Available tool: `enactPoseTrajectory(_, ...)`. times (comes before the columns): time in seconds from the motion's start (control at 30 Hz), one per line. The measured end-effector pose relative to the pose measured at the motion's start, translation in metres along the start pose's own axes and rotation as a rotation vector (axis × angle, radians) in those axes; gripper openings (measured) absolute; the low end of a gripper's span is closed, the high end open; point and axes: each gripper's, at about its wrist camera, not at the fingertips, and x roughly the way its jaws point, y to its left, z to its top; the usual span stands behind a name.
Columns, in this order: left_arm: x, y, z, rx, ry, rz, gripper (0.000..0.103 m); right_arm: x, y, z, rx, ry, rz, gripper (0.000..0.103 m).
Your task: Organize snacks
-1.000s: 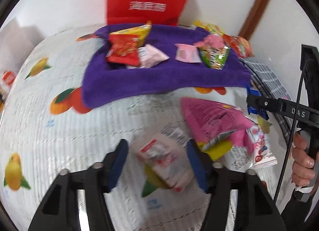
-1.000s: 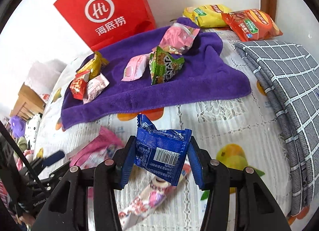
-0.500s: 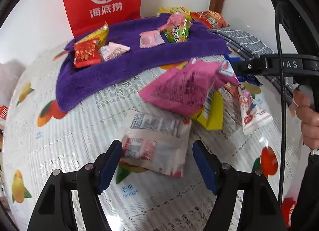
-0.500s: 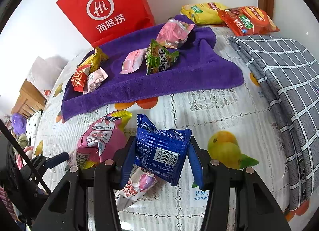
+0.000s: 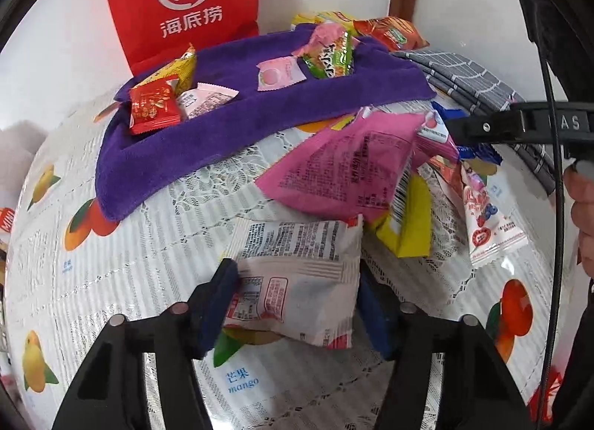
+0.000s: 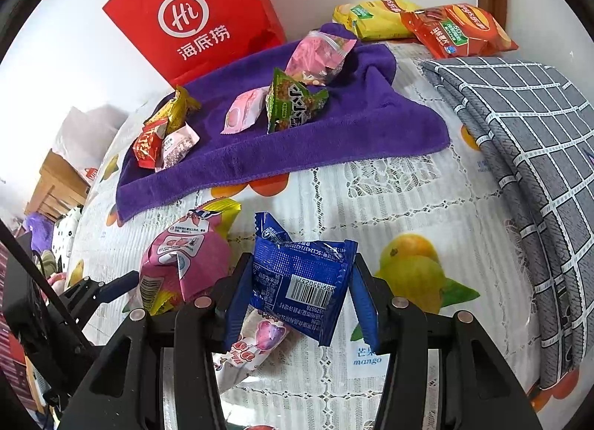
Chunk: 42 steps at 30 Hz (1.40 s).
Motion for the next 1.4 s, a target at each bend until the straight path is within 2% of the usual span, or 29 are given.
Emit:
enactPoseTrajectory(0.1, -0.003, 0.003, -0.001, -0.017, -0.005, -0.003, 0.051, -0.004, 0.0, -0.001, 0.004, -0.002, 0.01, 0.05)
enactPoseTrajectory(0.13, -0.007, 0.005, -0.001, -0.025, -0.01, -0.005, 0.044, -0.007, 0.0, -0.001, 0.0, -0.005, 0.011, 0.05)
enactPoseTrajectory(0.17, -0.008, 0.006, -0.002, -0.03, -0.012, -0.005, 0.029, -0.009, 0.0, -0.001, -0.003, -0.008, 0.011, 0.05)
enactPoseTrajectory(0.27, -0.014, 0.015, -0.002, -0.071, -0.006, -0.019, 0.022, -0.018, 0.002, 0.0, -0.01, -0.027, 0.014, 0.05)
enactPoseTrajectory(0.53, -0.033, 0.024, -0.003, -0.115, -0.029, -0.03, 0.017, -0.04, 0.013, -0.003, -0.037, -0.056, 0.014, 0.05)
enactPoseTrajectory(0.97, -0.069, 0.036, 0.017, -0.158, -0.086, 0.01, 0.016, -0.078, 0.042, 0.01, -0.087, -0.123, 0.013, 0.05)
enactPoseTrajectory(1.2, -0.085, 0.049, 0.054, -0.184, -0.12, 0.028, 0.016, -0.084, 0.058, 0.038, -0.12, -0.151, 0.022, 0.05)
enactPoseTrajectory(1.4, -0.09, 0.061, 0.095, -0.21, -0.17, 0.085, 0.016, -0.081, 0.067, 0.071, -0.139, -0.174, 0.021, 0.05)
